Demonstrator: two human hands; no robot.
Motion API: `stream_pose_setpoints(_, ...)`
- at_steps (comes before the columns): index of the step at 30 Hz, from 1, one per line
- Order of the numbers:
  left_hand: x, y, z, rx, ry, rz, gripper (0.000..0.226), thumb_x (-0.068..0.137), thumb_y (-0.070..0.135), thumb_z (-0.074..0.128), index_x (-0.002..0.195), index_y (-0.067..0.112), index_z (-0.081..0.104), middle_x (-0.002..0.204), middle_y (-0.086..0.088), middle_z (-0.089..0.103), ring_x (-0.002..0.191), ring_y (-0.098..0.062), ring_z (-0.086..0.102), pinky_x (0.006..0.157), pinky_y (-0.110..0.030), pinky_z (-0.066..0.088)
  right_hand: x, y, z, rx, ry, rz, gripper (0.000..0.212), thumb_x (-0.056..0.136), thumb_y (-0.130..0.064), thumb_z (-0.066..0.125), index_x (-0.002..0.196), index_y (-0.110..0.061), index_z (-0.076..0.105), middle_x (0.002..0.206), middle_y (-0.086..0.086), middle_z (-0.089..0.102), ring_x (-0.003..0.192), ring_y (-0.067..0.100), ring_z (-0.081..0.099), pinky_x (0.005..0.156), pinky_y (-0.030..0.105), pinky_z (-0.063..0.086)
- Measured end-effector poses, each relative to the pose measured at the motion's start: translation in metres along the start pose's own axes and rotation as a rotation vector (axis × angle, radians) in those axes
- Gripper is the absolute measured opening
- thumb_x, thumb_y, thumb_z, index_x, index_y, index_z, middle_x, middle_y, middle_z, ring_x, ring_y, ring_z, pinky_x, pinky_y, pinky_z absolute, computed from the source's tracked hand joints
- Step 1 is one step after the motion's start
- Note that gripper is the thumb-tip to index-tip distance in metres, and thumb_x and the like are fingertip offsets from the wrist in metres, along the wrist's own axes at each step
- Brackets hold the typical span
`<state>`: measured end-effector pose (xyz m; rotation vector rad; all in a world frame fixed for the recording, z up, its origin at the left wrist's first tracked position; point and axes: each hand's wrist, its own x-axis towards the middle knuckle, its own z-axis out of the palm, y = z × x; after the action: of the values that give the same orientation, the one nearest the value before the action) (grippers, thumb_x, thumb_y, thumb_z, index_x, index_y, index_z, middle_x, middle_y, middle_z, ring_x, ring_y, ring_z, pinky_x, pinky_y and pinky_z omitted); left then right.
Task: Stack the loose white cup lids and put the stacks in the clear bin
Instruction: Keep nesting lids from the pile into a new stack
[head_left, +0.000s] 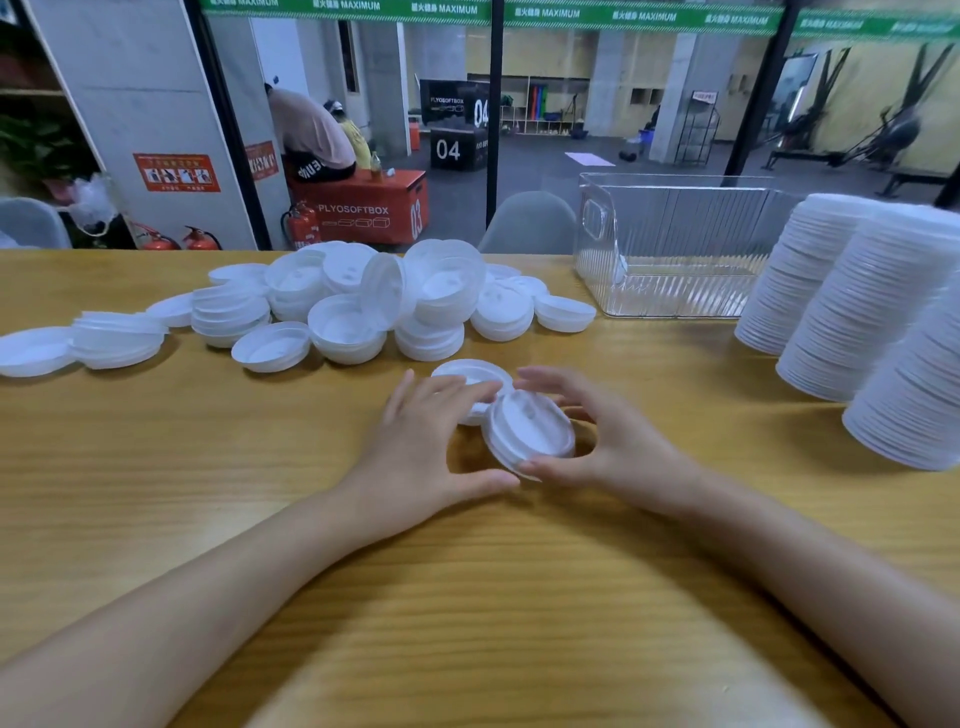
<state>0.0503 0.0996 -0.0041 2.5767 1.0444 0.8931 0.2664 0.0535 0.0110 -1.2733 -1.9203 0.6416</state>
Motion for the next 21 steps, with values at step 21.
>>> stream_pose_setpoints(21,0.005,-0.027,-0.020,0.167,0.154,0.033,0.015,0.088,0.013,0.072,0.101,0.018,0.070,0.098,0.011,0.070,0.095,-0.008,0.062,0.111,-0.041,0.030,-0.004,0.005,-0.008,-0.088,-0.187,-0.066,0.066,0.070,-0.045,0.080,0.130,-0.044,0.052,0.139,-0.024,0.047,0.135,0.003,0.038,0.114,0.020,0.029)
